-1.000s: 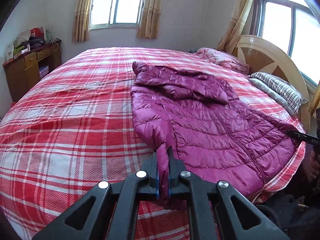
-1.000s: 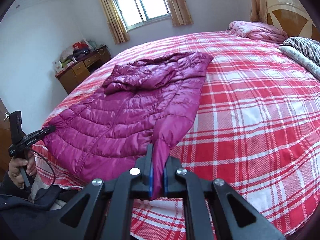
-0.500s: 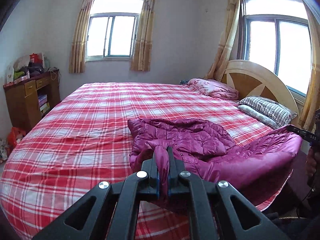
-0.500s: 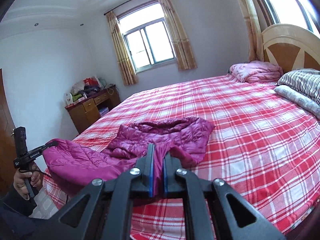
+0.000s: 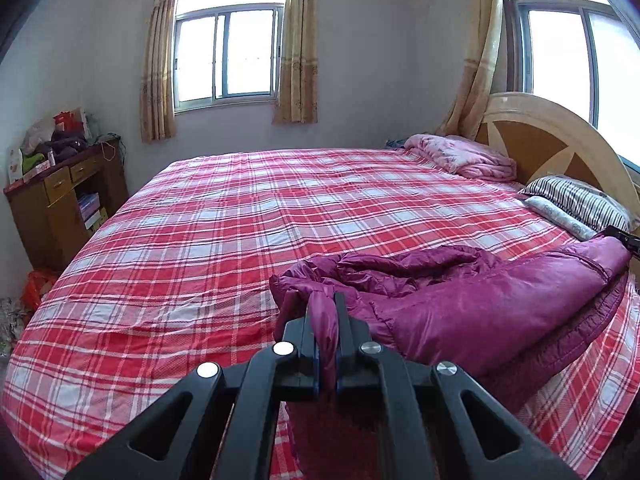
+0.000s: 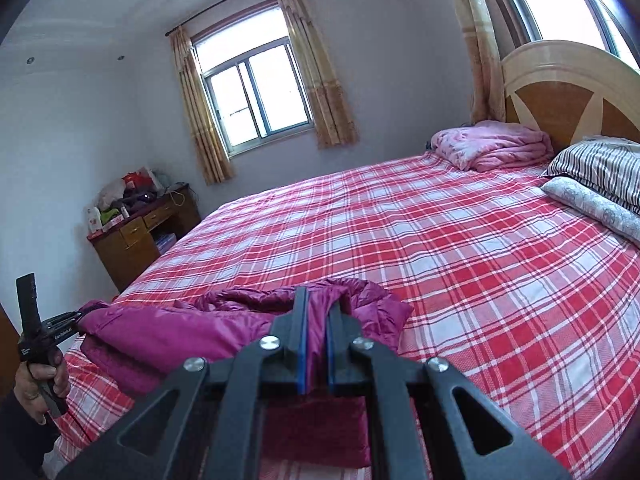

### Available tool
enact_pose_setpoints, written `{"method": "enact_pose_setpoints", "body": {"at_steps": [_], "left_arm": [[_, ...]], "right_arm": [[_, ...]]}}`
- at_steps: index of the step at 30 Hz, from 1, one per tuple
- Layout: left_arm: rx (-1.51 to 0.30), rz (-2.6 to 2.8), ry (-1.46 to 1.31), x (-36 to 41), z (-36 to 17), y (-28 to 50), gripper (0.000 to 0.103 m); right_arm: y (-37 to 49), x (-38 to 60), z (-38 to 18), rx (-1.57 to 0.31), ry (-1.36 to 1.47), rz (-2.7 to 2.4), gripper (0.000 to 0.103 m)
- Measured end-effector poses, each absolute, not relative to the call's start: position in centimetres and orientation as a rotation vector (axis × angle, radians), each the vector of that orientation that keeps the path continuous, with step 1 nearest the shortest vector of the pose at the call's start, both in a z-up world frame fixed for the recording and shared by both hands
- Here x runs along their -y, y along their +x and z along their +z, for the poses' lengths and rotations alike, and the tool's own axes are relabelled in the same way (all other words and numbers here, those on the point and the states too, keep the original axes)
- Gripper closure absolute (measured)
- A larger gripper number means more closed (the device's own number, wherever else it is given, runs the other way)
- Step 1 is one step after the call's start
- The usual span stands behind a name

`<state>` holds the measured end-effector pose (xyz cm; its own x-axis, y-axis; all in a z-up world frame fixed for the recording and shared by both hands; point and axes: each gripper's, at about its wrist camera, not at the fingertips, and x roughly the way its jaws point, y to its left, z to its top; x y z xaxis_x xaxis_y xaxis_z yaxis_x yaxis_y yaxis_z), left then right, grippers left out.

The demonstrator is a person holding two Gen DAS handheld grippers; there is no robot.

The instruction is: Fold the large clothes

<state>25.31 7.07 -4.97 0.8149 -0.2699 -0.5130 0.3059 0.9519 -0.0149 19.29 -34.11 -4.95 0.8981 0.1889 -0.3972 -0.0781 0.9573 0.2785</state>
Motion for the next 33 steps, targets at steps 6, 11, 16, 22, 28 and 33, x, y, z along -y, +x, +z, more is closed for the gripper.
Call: {"method": "enact_pose_setpoints", "body": {"at_steps": [6, 11, 16, 22, 28, 33], "left_arm": [[-0.581, -0.272, 0.124, -5.4, -7.3, 31.3, 0.091], [-0.47, -0.056, 0.156, -6.4, -6.5, 32.5, 0.011], [-0.369, -0.028, 0.13, -6.8, -5.1, 31.0, 0.01], [-0.346, -0.126, 0.287, 0.2, -7.2, 29.8, 0.009], [-0.419, -0.02, 0.42, 3.9, -12.7, 33.9, 0.009], [-0.476, 0.055, 0.371, 3.3, -13.6, 36.2, 0.009]], "right_arm": [[25.5, 35.3, -7.8, -0.529, 0.267, 0.104, 0.094], [29.4, 36.0, -10.4, -0.604, 0.263, 0.077, 0.094], [32.5, 35.9, -12.3, -0.664, 0.262, 0.07, 0.094], [36.5, 36.5, -13.4, -0.717, 0.339, 0.051, 0.081], [33.7, 35.7, -10.3, -0.558, 0.346, -0.049, 0.007], [32.3, 29.9, -9.5, -0.57, 0.239, 0.069, 0.008]]}}
